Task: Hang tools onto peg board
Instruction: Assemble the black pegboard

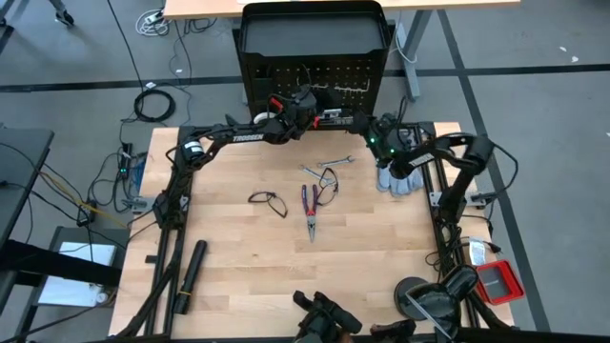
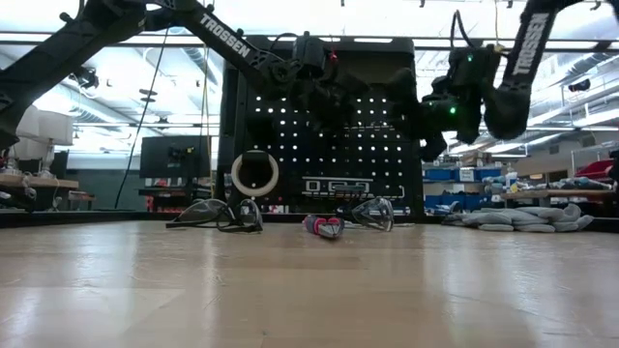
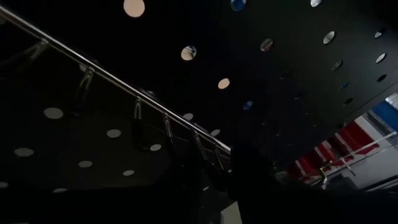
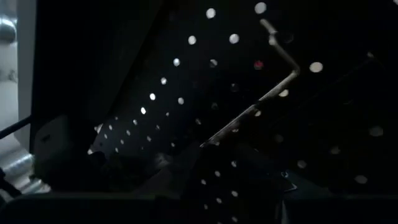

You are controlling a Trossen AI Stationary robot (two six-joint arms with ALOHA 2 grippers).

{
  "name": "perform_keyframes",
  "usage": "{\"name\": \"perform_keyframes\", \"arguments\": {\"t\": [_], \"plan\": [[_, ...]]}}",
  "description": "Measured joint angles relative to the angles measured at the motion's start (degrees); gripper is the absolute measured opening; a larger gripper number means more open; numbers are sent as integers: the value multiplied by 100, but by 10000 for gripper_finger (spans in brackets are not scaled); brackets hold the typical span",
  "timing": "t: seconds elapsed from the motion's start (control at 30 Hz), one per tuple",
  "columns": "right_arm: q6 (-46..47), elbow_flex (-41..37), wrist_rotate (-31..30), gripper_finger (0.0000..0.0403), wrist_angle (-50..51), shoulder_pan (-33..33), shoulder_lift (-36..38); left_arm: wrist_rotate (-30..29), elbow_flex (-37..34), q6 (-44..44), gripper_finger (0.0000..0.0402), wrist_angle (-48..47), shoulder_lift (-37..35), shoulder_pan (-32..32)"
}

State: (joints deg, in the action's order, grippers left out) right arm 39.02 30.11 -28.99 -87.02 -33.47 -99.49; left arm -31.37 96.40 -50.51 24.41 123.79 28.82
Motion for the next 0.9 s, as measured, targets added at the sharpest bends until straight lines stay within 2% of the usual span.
{"name": "perform_keyframes", "arguments": {"t": [0.13,0.33,0.47,0.53,0.9], "plan": [[44,2,-11,117,-233,2,-119,17,0,66,57,-51,-9,4],[-143,-3,-8,115,-212,-119,180,12,-3,453,58,-59,-9,4],[564,-88,83,115,592,-305,383,19,-4,502,58,-57,-9,13],[852,-94,334,115,1067,-374,491,14,34,531,58,-107,-9,15],[631,127,482,115,1378,-534,532,25,85,874,69,-184,-9,24]]}}
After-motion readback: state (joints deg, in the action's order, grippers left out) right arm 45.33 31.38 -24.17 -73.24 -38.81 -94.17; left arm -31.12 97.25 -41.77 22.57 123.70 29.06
